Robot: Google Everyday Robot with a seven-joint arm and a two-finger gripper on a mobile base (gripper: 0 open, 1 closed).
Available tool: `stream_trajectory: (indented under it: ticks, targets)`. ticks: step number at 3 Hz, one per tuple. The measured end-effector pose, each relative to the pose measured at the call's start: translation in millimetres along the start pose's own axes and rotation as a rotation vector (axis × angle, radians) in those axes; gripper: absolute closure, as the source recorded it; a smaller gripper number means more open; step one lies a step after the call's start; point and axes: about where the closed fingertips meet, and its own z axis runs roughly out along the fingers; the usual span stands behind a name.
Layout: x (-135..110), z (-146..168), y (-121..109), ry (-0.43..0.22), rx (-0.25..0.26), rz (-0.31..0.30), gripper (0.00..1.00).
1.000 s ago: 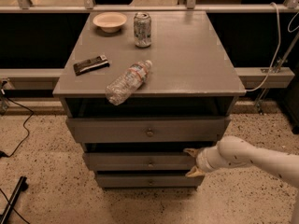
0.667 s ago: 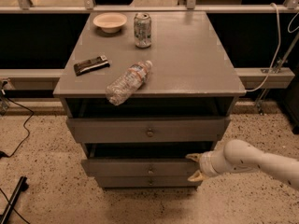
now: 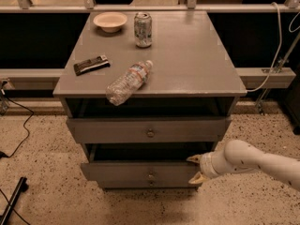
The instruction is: Open middle drawer
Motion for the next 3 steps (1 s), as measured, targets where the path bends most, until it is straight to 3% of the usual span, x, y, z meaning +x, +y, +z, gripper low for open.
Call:
stream_trajectory:
  ticks: [1,2,3]
  targets:
    - [-25,-17,25,-0.029,-0.030,-0.019,0.21]
    - [-31,-17,37,-0.033,-0.049,-0.026,0.01]
    - [-31,-17,36,-0.033,-0.047,-0.025,0.00]
